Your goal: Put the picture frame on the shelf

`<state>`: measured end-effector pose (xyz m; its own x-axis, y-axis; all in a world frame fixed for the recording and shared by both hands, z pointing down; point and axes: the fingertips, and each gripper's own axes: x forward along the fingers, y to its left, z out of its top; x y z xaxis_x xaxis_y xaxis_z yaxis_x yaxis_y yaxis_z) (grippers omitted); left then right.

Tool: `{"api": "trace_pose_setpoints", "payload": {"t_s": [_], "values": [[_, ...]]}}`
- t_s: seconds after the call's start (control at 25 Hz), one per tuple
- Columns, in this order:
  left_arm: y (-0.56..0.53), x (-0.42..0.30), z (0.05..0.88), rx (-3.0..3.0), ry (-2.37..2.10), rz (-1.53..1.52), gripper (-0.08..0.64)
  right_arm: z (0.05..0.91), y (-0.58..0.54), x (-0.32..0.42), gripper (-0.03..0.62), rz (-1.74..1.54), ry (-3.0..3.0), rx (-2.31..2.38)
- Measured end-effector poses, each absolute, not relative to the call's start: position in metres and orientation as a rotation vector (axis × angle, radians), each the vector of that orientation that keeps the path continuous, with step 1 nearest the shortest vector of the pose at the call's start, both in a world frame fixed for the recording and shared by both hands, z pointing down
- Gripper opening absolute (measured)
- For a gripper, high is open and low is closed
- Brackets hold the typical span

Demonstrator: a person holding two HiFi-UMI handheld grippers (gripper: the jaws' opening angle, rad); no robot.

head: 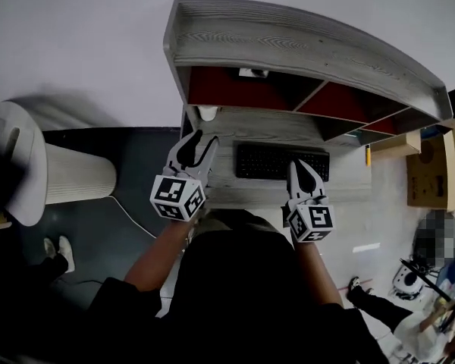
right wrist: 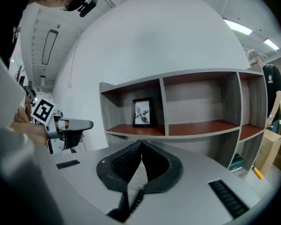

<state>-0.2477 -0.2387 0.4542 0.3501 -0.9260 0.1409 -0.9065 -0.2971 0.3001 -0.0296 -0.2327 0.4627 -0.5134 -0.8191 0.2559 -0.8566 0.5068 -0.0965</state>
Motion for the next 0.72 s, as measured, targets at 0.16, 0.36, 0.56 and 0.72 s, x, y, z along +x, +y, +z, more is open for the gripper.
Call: {"api": "trace_pose_setpoints", "payload": {"t_s": [0.16,0.36,0.56,0.72], "values": [[-0.211,-0.252,0.454,2.321,-1.639,-0.096,0.072,0.462,-0.22,-0.043,0.012,0.302,-2.557,1.411],[-0.194,-0.252,0.462,2.345,-1.644,-0.06,0.023,0.46,-0.211,-0.051,0.012,0.293,-2.555,1.405],[-0.181,-0.259,0.467,2.332,-1.641,-0.067,0.017,0.463,-0.204,-0.056,0.012,0.295,-2.547,1.403],[-0.173,-0.265,0.466,2.333,-1.666,-0.063,0.018,0.465,-0.201,-0.062,0.012,0.288,-2.556,1.381]]}}
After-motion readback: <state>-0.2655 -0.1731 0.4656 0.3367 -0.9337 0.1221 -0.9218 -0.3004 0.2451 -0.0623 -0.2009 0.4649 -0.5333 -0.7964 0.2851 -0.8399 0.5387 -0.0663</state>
